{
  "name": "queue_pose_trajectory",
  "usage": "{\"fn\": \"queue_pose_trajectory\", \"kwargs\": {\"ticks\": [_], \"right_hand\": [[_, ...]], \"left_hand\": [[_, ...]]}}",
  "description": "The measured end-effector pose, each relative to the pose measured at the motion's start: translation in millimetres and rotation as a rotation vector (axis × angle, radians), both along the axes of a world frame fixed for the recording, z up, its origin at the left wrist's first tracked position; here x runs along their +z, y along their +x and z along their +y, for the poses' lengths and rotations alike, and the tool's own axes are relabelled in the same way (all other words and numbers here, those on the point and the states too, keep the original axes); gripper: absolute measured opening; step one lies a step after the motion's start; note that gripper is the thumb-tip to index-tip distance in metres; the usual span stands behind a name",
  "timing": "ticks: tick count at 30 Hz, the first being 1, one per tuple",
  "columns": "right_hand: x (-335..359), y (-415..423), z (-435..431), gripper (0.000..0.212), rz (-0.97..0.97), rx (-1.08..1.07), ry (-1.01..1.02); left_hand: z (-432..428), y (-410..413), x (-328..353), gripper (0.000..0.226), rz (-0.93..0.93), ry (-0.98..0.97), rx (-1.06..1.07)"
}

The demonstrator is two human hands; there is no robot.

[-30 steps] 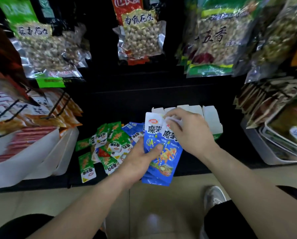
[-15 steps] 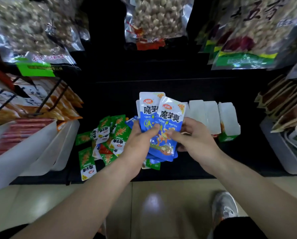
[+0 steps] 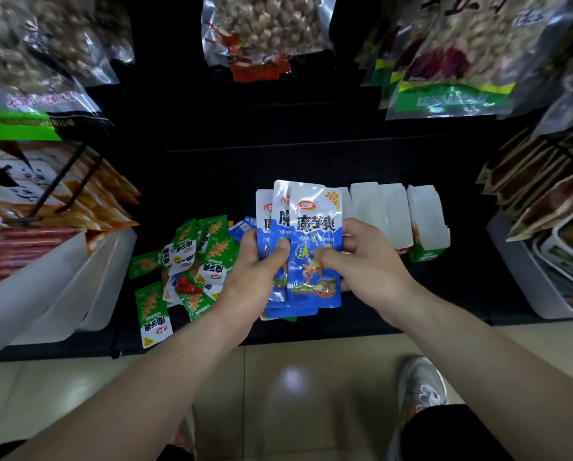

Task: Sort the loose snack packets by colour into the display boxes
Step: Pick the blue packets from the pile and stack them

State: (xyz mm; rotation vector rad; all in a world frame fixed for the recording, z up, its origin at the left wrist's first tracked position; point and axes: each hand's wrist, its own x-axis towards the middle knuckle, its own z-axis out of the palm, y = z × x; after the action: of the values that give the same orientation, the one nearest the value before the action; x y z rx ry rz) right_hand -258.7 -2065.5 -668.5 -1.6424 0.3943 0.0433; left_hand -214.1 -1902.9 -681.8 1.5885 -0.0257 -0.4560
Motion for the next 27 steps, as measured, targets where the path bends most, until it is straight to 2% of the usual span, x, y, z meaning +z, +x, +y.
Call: {"fn": "queue_pose_trajectory", "kwargs": {"ticks": [5, 7, 9, 14, 16, 19, 23, 25, 27], "right_hand": [[4.2, -8.4, -6.8, 0.014, 0.007, -0.010, 0.025], [6.1, -10.7, -9.0, 0.012, 0.013, -0.023, 0.033], [7.1, -11.9, -10.5, 0.011, 0.022, -0.036, 0.020], [8.5, -12.7, -10.5, 0.011, 0.063, -0.053, 0.069], [8.1, -13.2, -10.0, 0.015, 0.068, -0.035, 0.086], [6.2, -14.5, -9.7, 0.031, 0.024, -0.002, 0.091], [5.1, -14.0, -13.2, 0.036, -0.008, -0.007, 0.089], [4.9, -13.6, -14.5, 0.036, -0.006, -0.009, 0.096], [5.1, -13.7, -15.6, 0.035, -0.003, -0.021, 0.088]], "left_hand": [[-4.0, -2.1, 6.9, 0.042, 0.100, -0.070, 0.046], [-4.9, -3.4, 6.7, 0.032, 0.137, -0.100, 0.074], [-5.7, -4.8, 6.4, 0.024, 0.096, -0.047, 0.063], [-3.7, -4.9, 3.5, 0.028, 0.013, 0.014, 0.048], [-3.0, -4.6, 1.6, 0.025, 0.018, 0.005, 0.044], [-4.9, -6.5, 3.0, 0.029, 0.028, 0.004, 0.045], [-7.0, -5.3, 5.3, 0.051, 0.047, 0.026, 0.063], [-7.2, -3.5, 9.4, 0.044, 0.118, -0.003, 0.062], [-6.9, -0.7, 11.0, 0.016, 0.230, -0.127, 0.066]]}}
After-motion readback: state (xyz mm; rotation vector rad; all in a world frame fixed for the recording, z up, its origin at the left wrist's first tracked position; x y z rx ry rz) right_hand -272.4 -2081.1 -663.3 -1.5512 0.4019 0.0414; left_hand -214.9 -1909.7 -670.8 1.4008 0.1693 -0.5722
